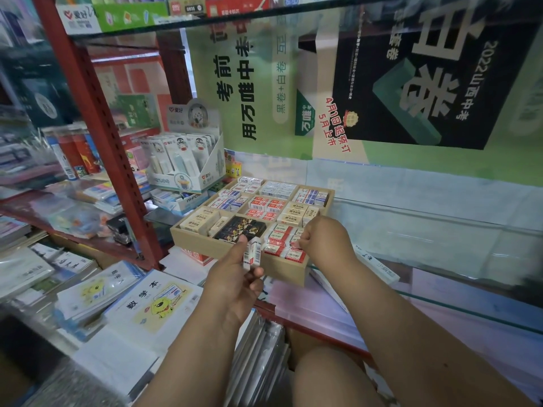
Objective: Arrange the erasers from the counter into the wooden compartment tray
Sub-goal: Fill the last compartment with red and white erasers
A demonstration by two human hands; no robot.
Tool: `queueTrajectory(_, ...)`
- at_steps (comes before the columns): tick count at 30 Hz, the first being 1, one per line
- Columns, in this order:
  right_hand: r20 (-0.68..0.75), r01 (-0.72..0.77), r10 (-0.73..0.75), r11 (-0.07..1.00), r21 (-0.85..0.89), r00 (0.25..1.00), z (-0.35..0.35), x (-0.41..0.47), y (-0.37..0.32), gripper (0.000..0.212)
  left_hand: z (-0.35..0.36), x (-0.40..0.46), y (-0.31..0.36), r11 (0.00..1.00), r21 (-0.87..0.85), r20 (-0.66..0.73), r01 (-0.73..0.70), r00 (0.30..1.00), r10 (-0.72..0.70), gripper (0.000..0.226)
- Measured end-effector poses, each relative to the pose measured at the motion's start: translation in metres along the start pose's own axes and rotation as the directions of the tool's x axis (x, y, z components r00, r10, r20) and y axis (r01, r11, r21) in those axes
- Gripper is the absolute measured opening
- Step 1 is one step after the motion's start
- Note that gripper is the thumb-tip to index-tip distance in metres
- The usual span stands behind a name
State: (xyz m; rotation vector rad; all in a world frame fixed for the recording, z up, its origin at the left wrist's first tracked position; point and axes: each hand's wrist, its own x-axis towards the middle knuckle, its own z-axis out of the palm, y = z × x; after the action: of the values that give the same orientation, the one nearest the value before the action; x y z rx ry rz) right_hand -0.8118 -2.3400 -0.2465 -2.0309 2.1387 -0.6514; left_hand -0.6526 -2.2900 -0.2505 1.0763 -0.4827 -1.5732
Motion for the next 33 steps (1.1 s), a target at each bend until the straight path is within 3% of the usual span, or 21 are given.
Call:
queueTrajectory(16,-0.055,0.016,-0.009,0.991,0.135,0.998,0.002,-0.004,0.006,0.007,-0.005,0.017,-0.011,0.977,0.195,0.057,0.081,0.994,-0.094,0.028)
queueTrajectory(25,0.051,0.071,-0.069,0.996,-0.05,0.996,0.0,0.003,0.002,0.013,-0.005,0.016,-0.012,0.979,0.181,0.047,0.097,0.993,-0.108,0.027)
queueTrajectory(29,0.005,0.254,-0.254,0.967,0.034,0.967,0.012,-0.001,0.008,0.026,-0.004,0.014,-0.01,0.982,0.156,0.059,0.106,0.991,-0.116,0.025)
queueTrajectory(33,0.078,0.182,-0.18,0.983,-0.02,0.981,0.015,0.002,0.009,0.052,-0.005,0.013,-0.007,0.988,0.103,0.084,0.117,0.989,-0.126,0.029)
